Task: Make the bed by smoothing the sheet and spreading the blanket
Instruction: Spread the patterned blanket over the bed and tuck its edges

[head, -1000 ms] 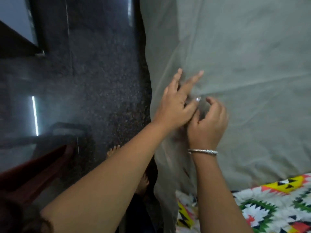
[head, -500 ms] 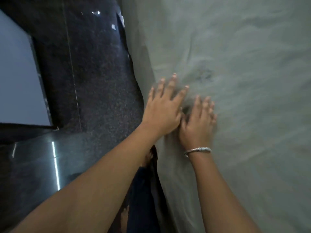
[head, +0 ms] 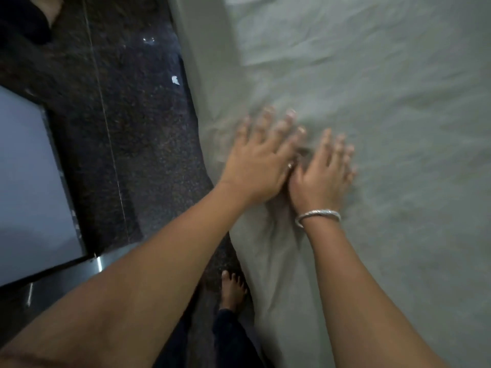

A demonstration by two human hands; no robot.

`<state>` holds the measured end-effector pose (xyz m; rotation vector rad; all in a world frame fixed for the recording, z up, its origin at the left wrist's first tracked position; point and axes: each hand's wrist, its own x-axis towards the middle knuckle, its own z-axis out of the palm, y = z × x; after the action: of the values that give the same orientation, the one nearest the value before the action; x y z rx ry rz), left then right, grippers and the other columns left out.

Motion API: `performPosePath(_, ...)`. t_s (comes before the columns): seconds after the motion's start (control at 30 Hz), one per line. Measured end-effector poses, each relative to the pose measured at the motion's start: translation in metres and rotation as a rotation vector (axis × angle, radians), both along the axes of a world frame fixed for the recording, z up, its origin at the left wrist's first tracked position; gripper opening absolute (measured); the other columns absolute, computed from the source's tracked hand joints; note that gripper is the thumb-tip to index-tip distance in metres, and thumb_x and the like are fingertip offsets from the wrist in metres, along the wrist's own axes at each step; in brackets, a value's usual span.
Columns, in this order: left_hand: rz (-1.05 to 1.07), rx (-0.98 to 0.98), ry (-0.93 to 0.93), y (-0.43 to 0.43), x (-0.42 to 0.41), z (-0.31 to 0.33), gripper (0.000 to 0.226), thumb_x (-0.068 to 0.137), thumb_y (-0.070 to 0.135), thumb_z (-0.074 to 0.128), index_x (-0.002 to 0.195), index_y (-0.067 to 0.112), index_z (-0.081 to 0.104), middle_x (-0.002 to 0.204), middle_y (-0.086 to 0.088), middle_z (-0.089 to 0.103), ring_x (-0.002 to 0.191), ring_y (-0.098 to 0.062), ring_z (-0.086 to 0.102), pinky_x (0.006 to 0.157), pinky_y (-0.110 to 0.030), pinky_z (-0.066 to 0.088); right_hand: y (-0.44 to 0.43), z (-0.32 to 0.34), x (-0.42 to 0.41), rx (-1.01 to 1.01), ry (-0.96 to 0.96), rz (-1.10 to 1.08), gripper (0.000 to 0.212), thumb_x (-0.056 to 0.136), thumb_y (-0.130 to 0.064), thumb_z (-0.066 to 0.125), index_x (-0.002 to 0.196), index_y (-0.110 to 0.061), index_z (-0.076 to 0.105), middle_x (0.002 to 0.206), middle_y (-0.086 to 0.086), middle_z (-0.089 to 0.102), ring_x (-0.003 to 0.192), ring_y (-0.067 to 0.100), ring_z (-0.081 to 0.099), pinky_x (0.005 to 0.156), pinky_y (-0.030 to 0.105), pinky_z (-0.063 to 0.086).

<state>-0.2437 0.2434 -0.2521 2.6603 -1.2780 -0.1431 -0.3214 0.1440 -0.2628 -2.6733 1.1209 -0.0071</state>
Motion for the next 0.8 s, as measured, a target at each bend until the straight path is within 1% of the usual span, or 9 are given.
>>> performPosePath(0.07,-0.240,0.034,-0.005,-0.007,0.008,-0.007,0.058,0.082,0.041,0.030,0.133,0.025,0.052,0.145,-0.006,0.044,0.133,-0.034,0.041,0.105,-0.060,0.027,-0.003,-0.008,-0.001,-0.011,0.077,-0.177,0.075,0.084,-0.047,0.032,0.147,-0.007,0.024,0.152,0.026,0.020,0.141,0.041,0.016,0.112,0.054,0.013)
performPosePath(0.13,-0.297,0.090,-0.015,-0.009,0.030,-0.017,0.060,0.080,0.049,0.028,0.133,0.031,0.051,0.145,-0.001,0.044,0.134,-0.031,0.040,0.106,-0.060,0.024,0.002,-0.013,0.007,-0.017,0.131,-0.228,0.076,0.084,-0.048,0.026,0.145,-0.002,0.026,0.148,0.033,0.022,0.139,0.046,0.018,0.110,0.057,0.015)
performPosePath(0.27,-0.171,0.017,-0.052,-0.017,0.099,-0.027,0.063,0.077,0.053,0.031,0.134,0.033,0.049,0.144,-0.002,0.046,0.133,-0.034,0.040,0.109,-0.054,0.021,0.006,-0.014,0.062,-0.041,0.179,-0.184,0.080,0.083,-0.051,0.021,0.144,0.000,0.027,0.147,0.035,0.023,0.137,0.048,0.020,0.108,0.061,0.017)
performPosePath(0.37,-0.092,0.027,-0.073,-0.021,0.170,-0.029,0.061,0.078,0.050,0.032,0.136,0.035,0.047,0.146,0.001,0.043,0.135,-0.032,0.037,0.108,-0.056,0.023,0.012,-0.017,0.137,-0.116,0.144,-0.090,0.073,0.083,-0.047,0.028,0.140,-0.001,0.036,0.143,0.034,0.032,0.133,0.048,0.030,0.104,0.062,0.023)
performPosePath(0.43,-0.068,0.056,-0.111,-0.017,0.218,-0.028,0.057,0.080,0.047,0.036,0.135,0.035,0.047,0.144,0.001,0.045,0.133,-0.033,0.040,0.107,-0.057,0.024,0.017,-0.020,0.196,-0.119,0.128,-0.078,0.069,0.083,-0.043,0.029,0.141,-0.005,0.036,0.144,0.032,0.032,0.134,0.047,0.029,0.104,0.064,0.022)
performPosePath(0.57,0.057,0.172,-0.123,-0.002,0.315,-0.021,0.062,0.084,0.053,0.031,0.143,0.033,0.032,0.153,0.000,0.029,0.140,-0.035,0.026,0.107,-0.064,0.014,0.020,-0.014,0.291,-0.062,0.137,0.093,0.067,0.089,-0.044,0.032,0.148,-0.015,0.021,0.153,0.024,0.016,0.142,0.039,0.013,0.109,0.062,0.010)
performPosePath(0.63,0.086,0.148,-0.146,-0.004,0.336,-0.008,0.062,0.086,0.052,0.032,0.142,0.027,0.035,0.152,-0.002,0.032,0.138,-0.039,0.027,0.106,-0.065,0.014,0.009,-0.004,0.311,0.014,0.123,0.162,0.070,0.090,-0.046,0.037,0.150,-0.019,0.012,0.156,0.019,0.009,0.144,0.034,0.007,0.111,0.058,0.006)
performPosePath(0.77,-0.290,0.076,-0.182,-0.016,0.336,0.002,0.054,0.083,0.048,0.032,0.131,0.031,0.053,0.141,-0.001,0.049,0.128,-0.031,0.047,0.101,-0.061,0.034,-0.010,0.000,0.308,-0.013,0.066,-0.148,0.077,0.081,-0.052,0.032,0.147,-0.013,0.025,0.152,0.022,0.022,0.141,0.039,0.017,0.110,0.058,0.012)
performPosePath(0.8,-0.352,0.101,-0.176,-0.016,0.342,0.000,0.055,0.084,0.051,0.030,0.132,0.036,0.050,0.143,0.001,0.046,0.130,-0.029,0.045,0.102,-0.062,0.033,-0.008,-0.003,0.309,-0.012,0.098,-0.214,0.080,0.080,-0.054,0.027,0.146,-0.010,0.028,0.150,0.027,0.023,0.140,0.042,0.018,0.109,0.061,0.013)
